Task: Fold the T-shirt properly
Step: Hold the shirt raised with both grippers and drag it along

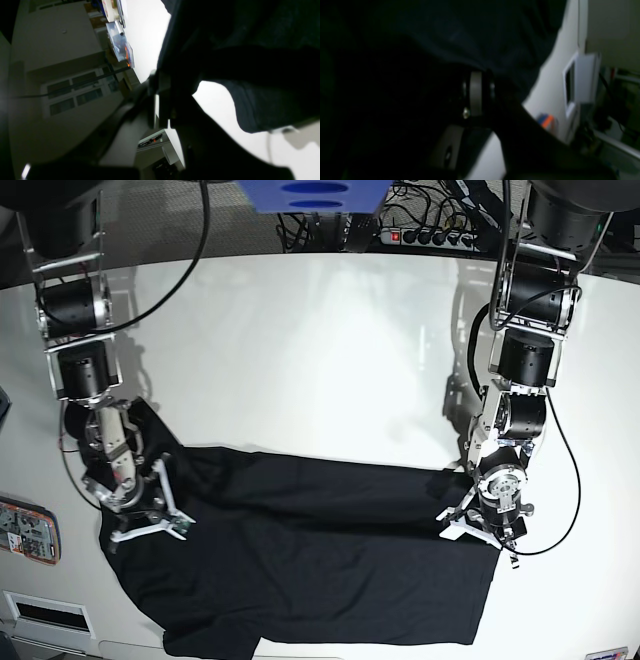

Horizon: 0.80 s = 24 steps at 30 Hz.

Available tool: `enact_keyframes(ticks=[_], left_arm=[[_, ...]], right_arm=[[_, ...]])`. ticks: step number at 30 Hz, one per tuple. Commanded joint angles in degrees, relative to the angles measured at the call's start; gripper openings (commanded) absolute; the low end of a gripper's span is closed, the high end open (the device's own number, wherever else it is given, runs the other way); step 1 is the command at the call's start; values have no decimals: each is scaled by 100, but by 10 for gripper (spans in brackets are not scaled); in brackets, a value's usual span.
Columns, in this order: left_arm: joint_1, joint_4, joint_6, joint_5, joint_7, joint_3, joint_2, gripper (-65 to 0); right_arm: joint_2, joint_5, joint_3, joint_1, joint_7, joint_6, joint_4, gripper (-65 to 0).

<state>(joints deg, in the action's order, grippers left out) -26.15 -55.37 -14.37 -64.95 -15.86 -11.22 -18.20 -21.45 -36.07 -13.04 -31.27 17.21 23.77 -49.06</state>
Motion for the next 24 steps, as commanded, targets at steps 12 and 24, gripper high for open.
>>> enact_keyframes(ticks=[12, 24], left_arm=[[-185, -102, 123, -77, -36, 37, -110, -650], [-211, -102, 123, -85, -36, 19, -110, -650]], right_arm=[[172, -1, 51, -227, -20, -104, -110, -414], [277, 43, 491, -227, -38, -113, -127, -221]])
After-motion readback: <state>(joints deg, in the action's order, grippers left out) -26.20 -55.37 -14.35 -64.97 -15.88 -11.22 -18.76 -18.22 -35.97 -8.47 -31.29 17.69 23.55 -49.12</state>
